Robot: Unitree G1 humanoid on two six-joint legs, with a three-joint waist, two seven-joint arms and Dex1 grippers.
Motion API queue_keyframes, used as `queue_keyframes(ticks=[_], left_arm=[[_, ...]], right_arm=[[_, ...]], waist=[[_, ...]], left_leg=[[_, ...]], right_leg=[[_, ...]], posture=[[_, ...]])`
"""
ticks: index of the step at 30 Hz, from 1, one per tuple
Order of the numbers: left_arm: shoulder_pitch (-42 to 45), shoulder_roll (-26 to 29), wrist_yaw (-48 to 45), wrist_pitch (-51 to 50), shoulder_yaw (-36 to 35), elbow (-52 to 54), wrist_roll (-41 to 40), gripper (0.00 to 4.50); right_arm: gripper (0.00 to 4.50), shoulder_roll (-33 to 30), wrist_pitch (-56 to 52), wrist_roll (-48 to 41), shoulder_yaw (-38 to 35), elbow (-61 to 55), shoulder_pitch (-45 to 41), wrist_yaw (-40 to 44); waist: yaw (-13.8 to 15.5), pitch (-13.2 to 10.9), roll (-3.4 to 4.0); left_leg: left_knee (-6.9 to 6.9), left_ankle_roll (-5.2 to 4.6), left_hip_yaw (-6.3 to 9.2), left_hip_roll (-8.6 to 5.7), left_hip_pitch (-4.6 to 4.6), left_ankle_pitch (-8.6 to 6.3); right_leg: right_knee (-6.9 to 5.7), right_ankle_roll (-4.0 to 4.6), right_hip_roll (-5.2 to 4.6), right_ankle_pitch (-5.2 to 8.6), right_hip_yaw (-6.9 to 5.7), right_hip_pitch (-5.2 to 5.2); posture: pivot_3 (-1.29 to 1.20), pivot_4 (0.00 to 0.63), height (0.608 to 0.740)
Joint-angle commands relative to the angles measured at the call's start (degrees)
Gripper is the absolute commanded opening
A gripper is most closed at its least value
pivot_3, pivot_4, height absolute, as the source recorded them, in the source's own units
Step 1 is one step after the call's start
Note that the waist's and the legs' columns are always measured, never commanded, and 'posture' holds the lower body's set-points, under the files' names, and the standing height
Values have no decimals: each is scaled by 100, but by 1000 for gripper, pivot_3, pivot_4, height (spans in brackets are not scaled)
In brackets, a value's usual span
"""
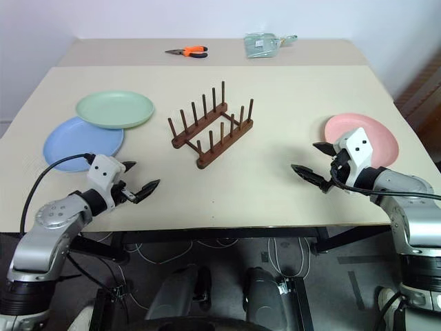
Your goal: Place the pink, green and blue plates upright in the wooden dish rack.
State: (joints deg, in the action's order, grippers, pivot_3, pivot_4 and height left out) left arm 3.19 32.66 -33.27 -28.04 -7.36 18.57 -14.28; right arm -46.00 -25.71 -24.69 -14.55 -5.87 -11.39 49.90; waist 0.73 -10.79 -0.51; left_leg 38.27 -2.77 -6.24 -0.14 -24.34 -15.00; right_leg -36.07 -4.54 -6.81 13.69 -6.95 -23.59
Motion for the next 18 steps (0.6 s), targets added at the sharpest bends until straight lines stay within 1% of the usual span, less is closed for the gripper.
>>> queue_keyframes(ticks=[1, 6, 10, 14, 16, 17, 18], left_arm=[[84, -76, 81, 79, 110, 195, 28, 4500], [46, -186, 188, 40, 205, 348, -4, 4500], [95, -288, 90, -71, 444, 466, -126, 4500], [388, -459, 147, -153, 1053, 339, 152, 4500], [697, -646, 294, -163, 1481, 40, 454, 4500], [773, -689, 311, -121, 1574, -84, 535, 4500], [914, -844, 350, -71, 1672, -296, 565, 4500]], right_arm=[[4485, -2, 189, 96, 11, 44, -123, -17], [4485, 34, 259, 203, 186, 81, -254, -28], [4485, 79, 114, 122, 350, -34, -328, 56], [4485, 163, -273, -163, 438, -429, -262, 89], [4485, 231, -284, -112, 488, -722, -126, -27], [4485, 289, -291, -67, 521, -840, -85, -131], [4485, 369, -325, -61, 533, -965, -25, -249]], waist=[[-1, 0, 0], [-4, 0, 0], [-3, 0, 0], [13, 0, 0], [24, 0, 0], [17, 0, 0], [13, 1, 0]], left_leg=[[0, 0, 0, 0, 0, 0], [0, 0, 0, 0, 0, 0], [0, 0, -1, 0, 1, 0], [1, 0, 0, 0, 0, 0], [2, -1, 0, -1, 0, 0], [2, -1, 0, -2, -1, 0], [3, -2, 1, -2, -1, 0]], right_leg=[[0, 0, 0, 0, 0, 0], [-1, 0, 1, 0, 0, 0], [-1, 0, 1, 0, 0, 0], [0, 0, 1, 0, -1, 3], [0, -1, 0, 0, -1, 3], [0, -1, 1, 0, -2, 4], [0, -1, 2, 0, -2, 4]], posture=[[0, 150, 740], [0, 150, 740], [0, 150, 740], [0, 150, 740], [0, 150, 740], [0, 150, 740], [0, 150, 740]])
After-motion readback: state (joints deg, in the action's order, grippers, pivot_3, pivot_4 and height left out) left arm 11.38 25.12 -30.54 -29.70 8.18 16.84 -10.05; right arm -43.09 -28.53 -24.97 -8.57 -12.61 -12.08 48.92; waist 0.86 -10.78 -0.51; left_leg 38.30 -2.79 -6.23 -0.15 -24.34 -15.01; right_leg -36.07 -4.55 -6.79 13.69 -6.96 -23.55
